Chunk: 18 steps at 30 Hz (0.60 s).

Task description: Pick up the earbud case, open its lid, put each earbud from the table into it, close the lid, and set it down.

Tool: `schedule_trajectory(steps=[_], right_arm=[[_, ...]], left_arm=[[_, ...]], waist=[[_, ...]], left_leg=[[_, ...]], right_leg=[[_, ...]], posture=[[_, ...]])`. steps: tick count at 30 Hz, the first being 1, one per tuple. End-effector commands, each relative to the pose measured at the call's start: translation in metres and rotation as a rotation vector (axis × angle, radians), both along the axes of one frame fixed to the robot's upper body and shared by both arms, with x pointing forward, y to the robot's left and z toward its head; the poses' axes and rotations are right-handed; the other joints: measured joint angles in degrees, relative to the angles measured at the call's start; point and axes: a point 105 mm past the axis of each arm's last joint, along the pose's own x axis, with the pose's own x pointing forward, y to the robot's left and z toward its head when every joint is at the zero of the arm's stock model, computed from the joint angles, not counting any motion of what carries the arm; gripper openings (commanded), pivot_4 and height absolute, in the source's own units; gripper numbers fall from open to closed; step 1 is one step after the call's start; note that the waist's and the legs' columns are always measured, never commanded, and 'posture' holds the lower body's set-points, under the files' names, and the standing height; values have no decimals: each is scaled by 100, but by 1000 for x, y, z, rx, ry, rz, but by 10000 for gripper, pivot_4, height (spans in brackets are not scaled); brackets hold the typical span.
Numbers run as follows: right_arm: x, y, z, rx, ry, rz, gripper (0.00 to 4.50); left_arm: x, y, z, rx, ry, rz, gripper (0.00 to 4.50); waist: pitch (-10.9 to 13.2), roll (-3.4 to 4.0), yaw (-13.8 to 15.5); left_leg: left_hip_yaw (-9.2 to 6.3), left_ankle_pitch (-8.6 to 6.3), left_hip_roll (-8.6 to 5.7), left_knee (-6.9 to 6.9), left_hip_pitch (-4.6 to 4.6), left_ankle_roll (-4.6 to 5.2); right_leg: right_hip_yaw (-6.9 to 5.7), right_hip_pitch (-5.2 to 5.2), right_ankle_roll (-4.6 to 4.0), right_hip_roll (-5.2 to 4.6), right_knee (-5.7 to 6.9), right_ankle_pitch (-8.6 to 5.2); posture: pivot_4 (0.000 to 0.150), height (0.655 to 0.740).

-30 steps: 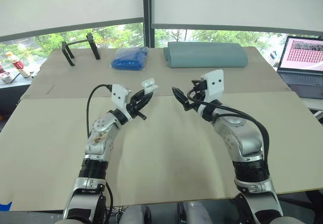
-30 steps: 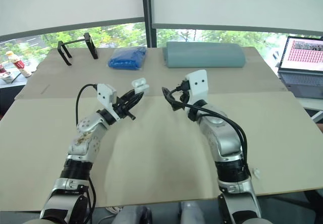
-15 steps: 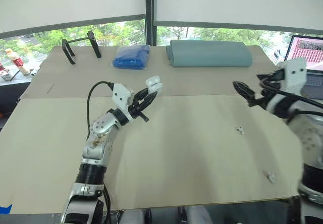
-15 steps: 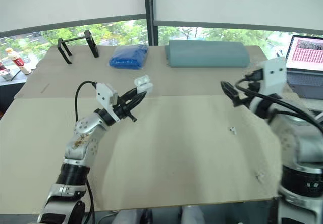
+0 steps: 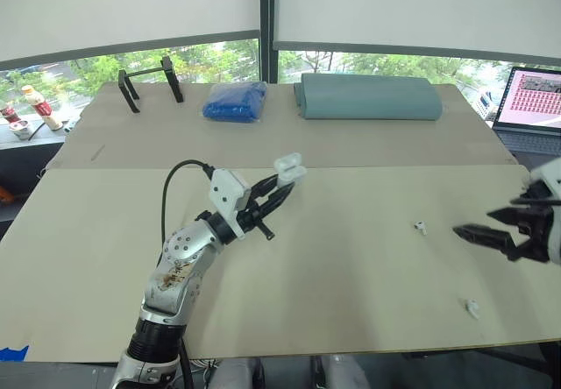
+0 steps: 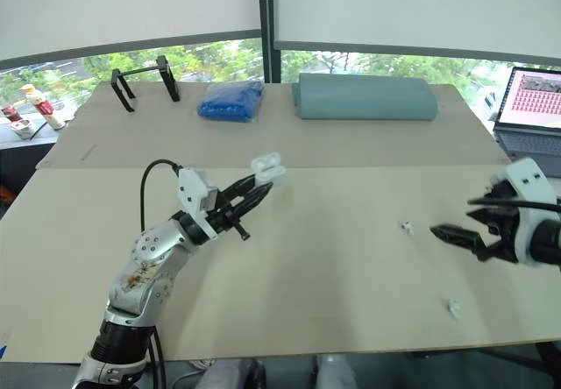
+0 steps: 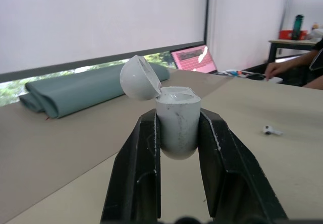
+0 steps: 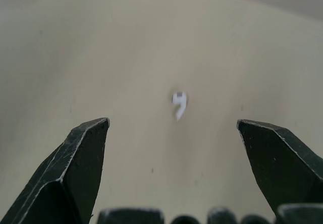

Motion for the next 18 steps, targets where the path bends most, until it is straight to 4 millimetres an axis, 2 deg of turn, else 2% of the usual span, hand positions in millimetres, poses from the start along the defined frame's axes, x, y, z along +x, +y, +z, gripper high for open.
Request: schedule_trajectory(steps=[1,4,9,13,18], right_arm=[[-18,-2,0,2,0,-46,44904],[-37,1,-15,1,54,-51,44904],[-56,4,-36,-45,104,-58,44904],[-62,-1,-55,-91,118,-96,44904],[-57,-2,-75,-92,95,-119,44904]], left_arm=[[-17,-11,11,0,-53,-105,5295],[-21,-16,9,1,-44,-140,5295],[-24,-22,5,-15,-26,-145,5295],[-29,-26,3,-28,-14,-143,5295],[-36,-30,0,-27,-5,-152,5295]], waist=[[0,-1,5],[-1,0,23],[-4,4,15],[-4,4,21],[-6,5,-7]], left_leg=[[0,0,1,0,0,0],[-2,1,2,-1,2,-2],[0,1,0,6,4,-2],[0,1,0,8,4,-2],[5,1,-3,5,11,-2]], right_leg=[[0,1,3,2,0,-2],[1,1,13,5,1,-9],[14,3,9,7,2,-11],[21,4,-2,10,2,-17],[50,3,-10,20,3,-23]], posture=[[1500,7400],[1500,7400],[1500,7400],[1500,7400],[1500,7400]])
